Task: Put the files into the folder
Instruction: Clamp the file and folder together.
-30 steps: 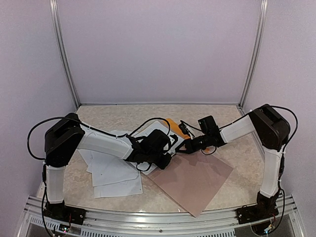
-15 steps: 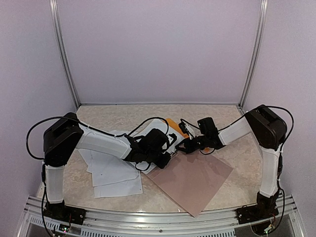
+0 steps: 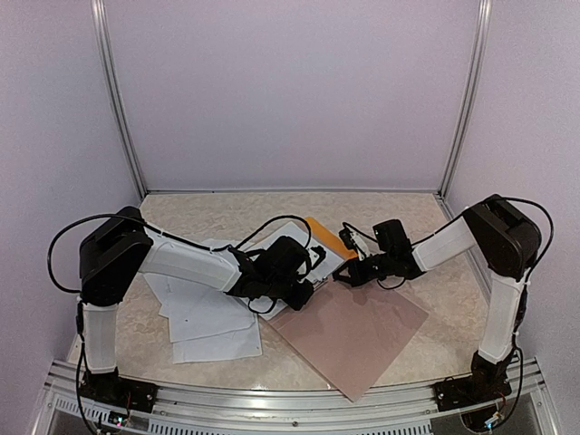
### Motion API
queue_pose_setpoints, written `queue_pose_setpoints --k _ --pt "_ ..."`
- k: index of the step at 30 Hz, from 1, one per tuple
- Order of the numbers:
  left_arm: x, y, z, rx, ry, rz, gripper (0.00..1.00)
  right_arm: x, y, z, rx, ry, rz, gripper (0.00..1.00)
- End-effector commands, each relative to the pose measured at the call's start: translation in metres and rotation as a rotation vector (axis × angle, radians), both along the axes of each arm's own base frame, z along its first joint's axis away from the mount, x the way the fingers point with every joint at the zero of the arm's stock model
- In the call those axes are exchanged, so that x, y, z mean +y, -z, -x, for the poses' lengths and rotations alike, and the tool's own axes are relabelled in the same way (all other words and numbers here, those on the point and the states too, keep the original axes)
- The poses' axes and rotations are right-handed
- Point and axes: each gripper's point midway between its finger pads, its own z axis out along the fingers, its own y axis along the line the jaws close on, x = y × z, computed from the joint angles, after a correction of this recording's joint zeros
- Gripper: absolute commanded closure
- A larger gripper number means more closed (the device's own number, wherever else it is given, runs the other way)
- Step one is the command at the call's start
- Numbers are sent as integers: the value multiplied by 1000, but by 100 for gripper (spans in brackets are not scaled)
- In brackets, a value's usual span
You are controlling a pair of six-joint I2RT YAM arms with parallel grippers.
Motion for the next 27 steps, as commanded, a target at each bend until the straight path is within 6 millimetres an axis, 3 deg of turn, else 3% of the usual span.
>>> queue_pose_setpoints --k 1,10,17,24,27 --pt "38 55 36 160 26 -186 83 -16 14 24 143 27 42 95" --pt "36 50 35 149 27 -175 82 -8 -29 32 85 -5 -66 76" --pt "35 42 29 128 -3 -168 83 -15 -63 41 22 9 -106 42" --pt "25 28 17 133 -62 -116 82 -39 -78 46 -29 123 -43 38" --pt "18 19 15 135 -66 -76 75 -47 -80 48 -38 155 -16 38"
